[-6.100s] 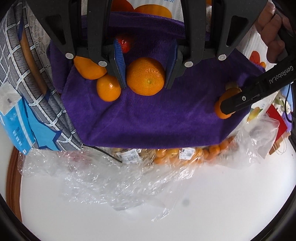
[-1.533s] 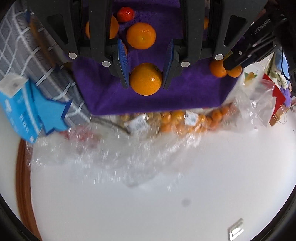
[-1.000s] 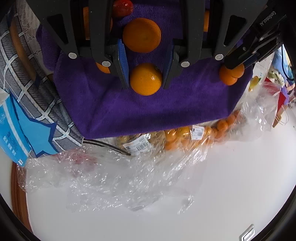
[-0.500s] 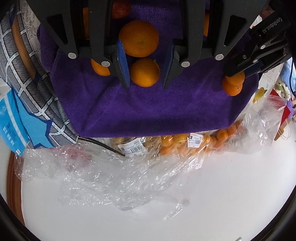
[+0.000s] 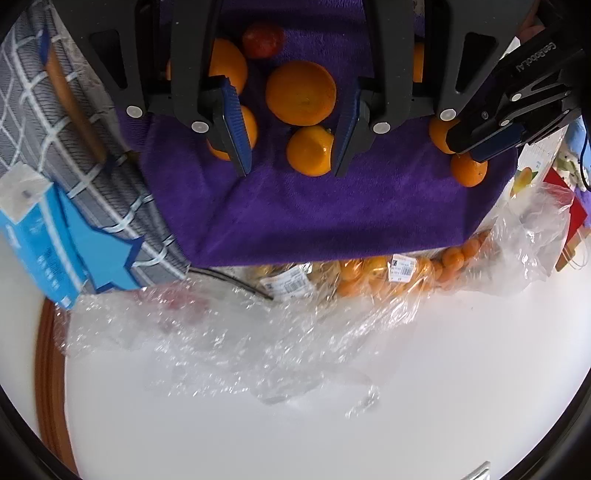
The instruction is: Organize fruits
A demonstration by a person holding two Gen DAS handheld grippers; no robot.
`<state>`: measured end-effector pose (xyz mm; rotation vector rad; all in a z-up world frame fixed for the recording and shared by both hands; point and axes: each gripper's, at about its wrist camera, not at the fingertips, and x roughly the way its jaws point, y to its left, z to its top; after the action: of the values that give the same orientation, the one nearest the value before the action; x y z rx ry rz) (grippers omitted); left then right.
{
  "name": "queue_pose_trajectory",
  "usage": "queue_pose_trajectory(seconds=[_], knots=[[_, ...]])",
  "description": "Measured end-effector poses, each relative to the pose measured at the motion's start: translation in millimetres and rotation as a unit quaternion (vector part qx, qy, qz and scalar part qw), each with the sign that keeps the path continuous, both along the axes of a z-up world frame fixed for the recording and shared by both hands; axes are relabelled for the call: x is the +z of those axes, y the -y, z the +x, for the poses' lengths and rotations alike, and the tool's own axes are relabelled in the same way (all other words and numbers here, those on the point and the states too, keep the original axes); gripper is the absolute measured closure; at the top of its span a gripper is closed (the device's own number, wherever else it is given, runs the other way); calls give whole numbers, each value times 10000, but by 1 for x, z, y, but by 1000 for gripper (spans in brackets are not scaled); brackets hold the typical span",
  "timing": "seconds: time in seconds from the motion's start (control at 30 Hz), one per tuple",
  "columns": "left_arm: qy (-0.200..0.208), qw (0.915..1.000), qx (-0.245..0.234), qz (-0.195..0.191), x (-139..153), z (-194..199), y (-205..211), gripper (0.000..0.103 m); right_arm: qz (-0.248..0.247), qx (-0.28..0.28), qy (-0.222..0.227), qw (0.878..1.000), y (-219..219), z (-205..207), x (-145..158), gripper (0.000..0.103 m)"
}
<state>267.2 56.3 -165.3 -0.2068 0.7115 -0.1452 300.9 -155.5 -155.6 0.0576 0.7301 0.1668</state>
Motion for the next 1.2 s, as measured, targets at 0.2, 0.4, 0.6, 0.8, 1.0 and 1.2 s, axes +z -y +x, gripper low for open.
queue_pose_trajectory(seconds=[0.2,0.4,0.6,0.8,1.0,1.2], knots=[[-29,9995,176,273,4,-7,3,52,19,-301,-128,9995,12,-21,22,54],[76,9974,378,602,35,-39,5,52,-69,-513,-191,9985,24,-69,63,52],[165,9968,543,558,74,-100,10,30,-312,-626,2,9976,26,-131,96,52],[276,9961,504,674,104,-148,21,16,-175,-680,225,9973,26,-196,110,23],[442,9936,512,907,125,-188,37,14,-264,-648,472,9964,21,-241,123,6],[517,9934,516,887,137,-216,49,12,-187,-662,549,9961,25,-275,135,2]])
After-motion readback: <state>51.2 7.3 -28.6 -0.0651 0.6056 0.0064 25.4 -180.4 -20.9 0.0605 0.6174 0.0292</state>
